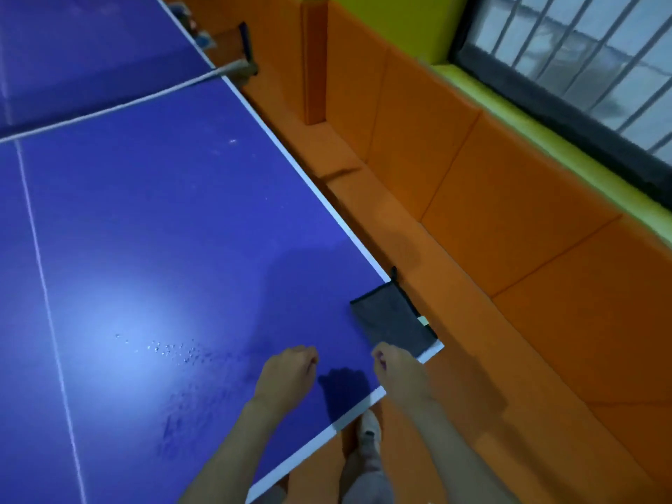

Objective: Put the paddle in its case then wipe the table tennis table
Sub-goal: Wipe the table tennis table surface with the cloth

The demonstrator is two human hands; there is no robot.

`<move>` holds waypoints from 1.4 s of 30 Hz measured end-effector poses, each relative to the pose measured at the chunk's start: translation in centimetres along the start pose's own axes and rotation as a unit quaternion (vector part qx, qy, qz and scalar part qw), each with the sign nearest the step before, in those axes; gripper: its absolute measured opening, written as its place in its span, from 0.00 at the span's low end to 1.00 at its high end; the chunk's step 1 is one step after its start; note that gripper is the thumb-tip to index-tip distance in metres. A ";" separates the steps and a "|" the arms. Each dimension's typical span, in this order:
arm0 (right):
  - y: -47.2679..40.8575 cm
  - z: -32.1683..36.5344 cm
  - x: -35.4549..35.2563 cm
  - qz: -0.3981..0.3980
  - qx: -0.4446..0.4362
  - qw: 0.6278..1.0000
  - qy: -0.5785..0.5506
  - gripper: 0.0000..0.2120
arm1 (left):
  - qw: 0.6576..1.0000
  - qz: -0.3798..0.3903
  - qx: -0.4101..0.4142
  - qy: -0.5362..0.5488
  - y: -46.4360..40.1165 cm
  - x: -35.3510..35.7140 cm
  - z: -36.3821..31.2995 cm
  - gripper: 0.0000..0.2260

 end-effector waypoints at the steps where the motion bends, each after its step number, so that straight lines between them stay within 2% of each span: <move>1: -1.0 -1.1 -0.4 0.000 0.004 1.000 -0.001 0.07 | 0.999 0.002 -0.025 0.019 -0.5 0.3 -0.2 0.04; 6: -4.8 -4.2 -0.9 0.003 -0.035 0.999 0.020 0.12 | 0.990 0.070 -0.096 0.078 -1.2 3.1 -2.4 0.07; 9: -6.8 -5.6 -0.6 -0.040 -0.076 0.995 0.045 0.10 | 0.983 0.014 -0.150 0.100 -0.7 3.5 -3.5 0.06; 11: -7.9 -6.3 0.2 -0.060 -0.094 0.993 0.044 0.13 | 0.980 -0.012 -0.173 0.096 -0.4 3.6 -3.8 0.05; 14: -9.5 -6.6 2.5 -0.017 -0.111 0.992 0.048 0.24 | 0.977 -0.031 -0.189 0.096 -0.1 4.2 -3.5 0.05; 17: -9.9 -6.5 4.9 -0.011 -0.143 0.983 0.117 0.30 | 0.976 -0.033 -0.201 0.082 0.1 5.2 -3.1 0.05; 21: -9.7 -7.1 5.7 -0.043 -0.148 0.979 0.134 0.31 | 0.979 -0.034 -0.191 0.054 0.6 6.2 -3.3 0.04; 28: -10.8 -10.3 3.7 -0.036 -0.234 0.954 0.181 0.37 | 0.979 -0.043 -0.198 0.038 1.6 7.2 -3.1 0.05; 32: -11.2 -12.2 2.6 -0.055 -0.215 0.954 0.202 0.38 | 0.977 -0.033 -0.205 0.048 2.0 7.6 -2.8 0.05; 42: -10.2 -11.7 3.6 -0.087 -0.164 0.965 0.183 0.34 | 0.976 -0.055 -0.206 0.048 4.5 7.7 0.3 0.06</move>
Point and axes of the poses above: each hand's wrist, its own y-axis away from the middle knuckle, its own x-axis out of the palm, z = x × y, the point moved 5 cm from there along -y, towards the middle knuckle, and after that the axes turned 8 degrees about -x, right-handed, at the moved point
